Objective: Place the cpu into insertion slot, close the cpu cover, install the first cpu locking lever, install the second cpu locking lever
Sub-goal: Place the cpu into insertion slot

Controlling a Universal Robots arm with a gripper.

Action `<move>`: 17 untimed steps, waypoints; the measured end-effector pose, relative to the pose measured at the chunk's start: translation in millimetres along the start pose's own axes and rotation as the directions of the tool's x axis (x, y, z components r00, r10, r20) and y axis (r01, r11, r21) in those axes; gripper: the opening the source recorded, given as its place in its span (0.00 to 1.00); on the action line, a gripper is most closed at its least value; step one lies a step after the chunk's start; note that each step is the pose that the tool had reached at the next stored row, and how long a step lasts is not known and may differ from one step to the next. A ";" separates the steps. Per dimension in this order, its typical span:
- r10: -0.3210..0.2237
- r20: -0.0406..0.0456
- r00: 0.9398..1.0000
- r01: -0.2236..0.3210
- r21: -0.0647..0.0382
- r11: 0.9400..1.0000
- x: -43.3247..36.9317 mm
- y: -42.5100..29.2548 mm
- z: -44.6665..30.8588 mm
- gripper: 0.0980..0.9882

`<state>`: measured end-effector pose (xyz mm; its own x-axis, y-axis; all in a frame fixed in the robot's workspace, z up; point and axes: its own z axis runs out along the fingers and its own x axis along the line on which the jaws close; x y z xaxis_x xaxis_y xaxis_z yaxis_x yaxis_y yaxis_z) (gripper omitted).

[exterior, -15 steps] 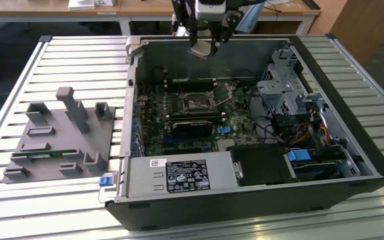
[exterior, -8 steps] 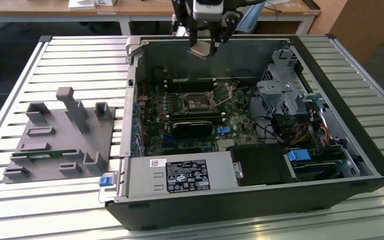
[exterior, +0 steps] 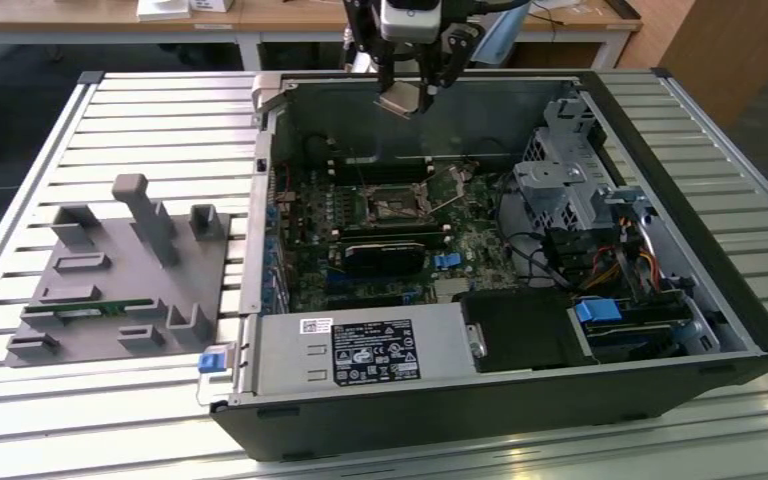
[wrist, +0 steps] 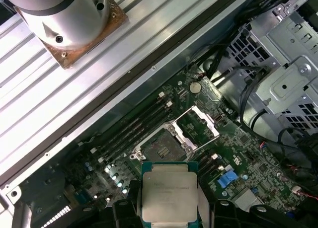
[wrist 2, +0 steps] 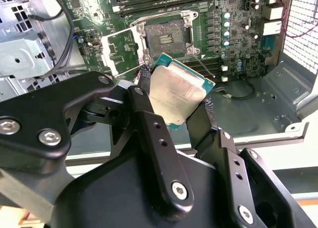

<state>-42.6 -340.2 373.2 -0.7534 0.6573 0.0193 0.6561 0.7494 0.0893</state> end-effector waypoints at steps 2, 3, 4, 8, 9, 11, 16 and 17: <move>0.009 0.001 1.000 -0.009 0.000 1.000 0.3 -0.3 0.1 0.49; 0.013 0.001 1.000 -0.013 0.000 1.000 0.5 -0.5 0.1 0.49; 0.018 0.002 1.000 -0.018 0.000 1.000 0.5 -0.5 0.3 0.49; 0.049 0.005 0.999 -0.049 0.000 0.999 0.6 -0.5 1.2 0.49; 0.059 0.006 0.998 -0.059 0.000 0.998 0.6 -0.5 1.3 0.49; 0.079 0.008 0.997 -0.079 -0.001 0.997 0.7 -0.6 1.8 0.49; 0.128 0.013 0.992 -0.128 -0.002 0.992 1.1 -1.0 2.6 0.49; 0.138 0.013 0.990 -0.138 -0.002 0.990 1.2 -1.1 2.8 0.49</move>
<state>-44.2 -340.0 370.3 -0.6547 0.7557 0.0182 0.7539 0.6511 0.0881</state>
